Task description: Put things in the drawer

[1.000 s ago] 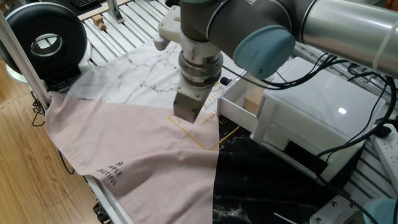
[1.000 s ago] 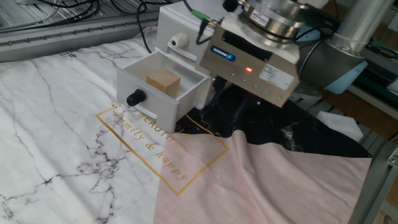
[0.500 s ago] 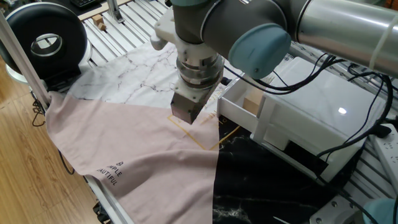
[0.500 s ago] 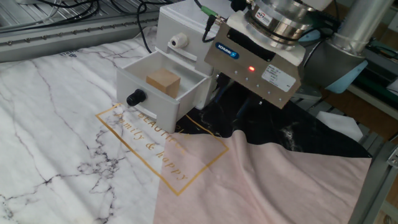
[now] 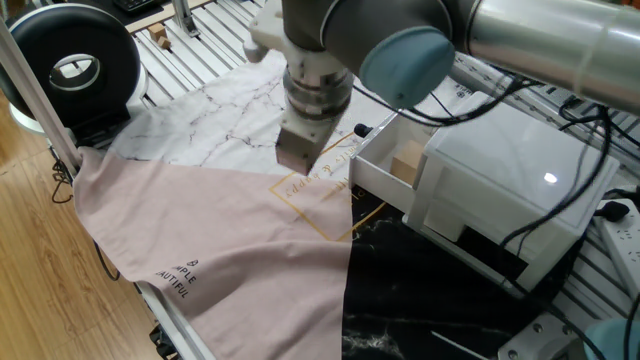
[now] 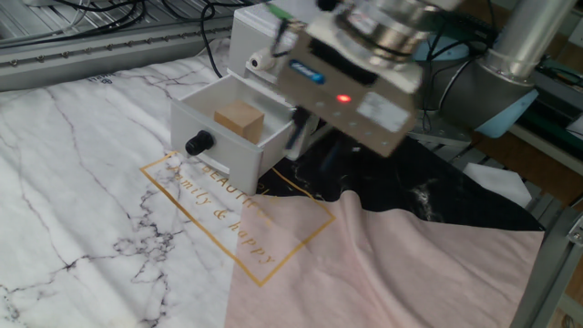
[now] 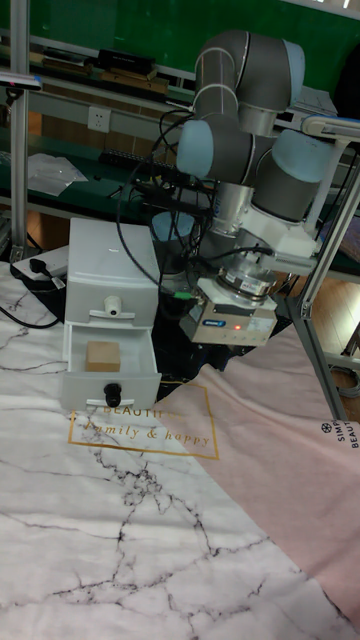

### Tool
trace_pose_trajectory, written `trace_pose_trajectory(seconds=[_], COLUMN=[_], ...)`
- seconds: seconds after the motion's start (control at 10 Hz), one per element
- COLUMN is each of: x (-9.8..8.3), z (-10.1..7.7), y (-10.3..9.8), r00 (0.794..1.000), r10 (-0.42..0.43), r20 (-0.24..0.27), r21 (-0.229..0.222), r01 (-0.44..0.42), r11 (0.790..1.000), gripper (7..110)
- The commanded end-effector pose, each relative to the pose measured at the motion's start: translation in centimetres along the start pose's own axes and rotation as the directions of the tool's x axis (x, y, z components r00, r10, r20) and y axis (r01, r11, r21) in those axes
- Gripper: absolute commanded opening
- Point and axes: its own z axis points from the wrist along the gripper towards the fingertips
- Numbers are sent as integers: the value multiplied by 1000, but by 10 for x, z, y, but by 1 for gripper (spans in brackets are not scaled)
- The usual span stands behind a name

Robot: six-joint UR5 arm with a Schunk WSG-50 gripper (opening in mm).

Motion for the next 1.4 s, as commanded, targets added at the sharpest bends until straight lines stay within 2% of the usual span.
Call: trace_pose_trajectory(seconds=[0.0,0.1,0.2,0.4,0.5,0.7,0.8,0.9,1.0,1.1,1.2,1.3], x=[-44,-64,-76,-59,-50,-16,-11,-17,-30,-43,-56,-63], z=[16,24,29,30,31,29,28,29,30,31,29,28], y=[-6,0,7,-4,2,17,13,11,8,12,27,36], r00=[996,992,988,991,992,979,976,979,982,981,980,982], r10=[53,69,95,116,125,165,170,174,180,193,195,183], r20=[73,103,125,64,28,-119,-136,-111,-59,-8,28,51], r21=[-28,-27,-32,16,-3,-41,-20,-15,-15,-38,-107,-148], r01=[-51,-67,-91,-118,-125,-171,-174,-176,-181,-193,-191,-174], r11=[998,997,995,993,992,984,985,984,983,980,976,974], gripper=[44,44,44,44,44,44,44,44,44,44,44,44])
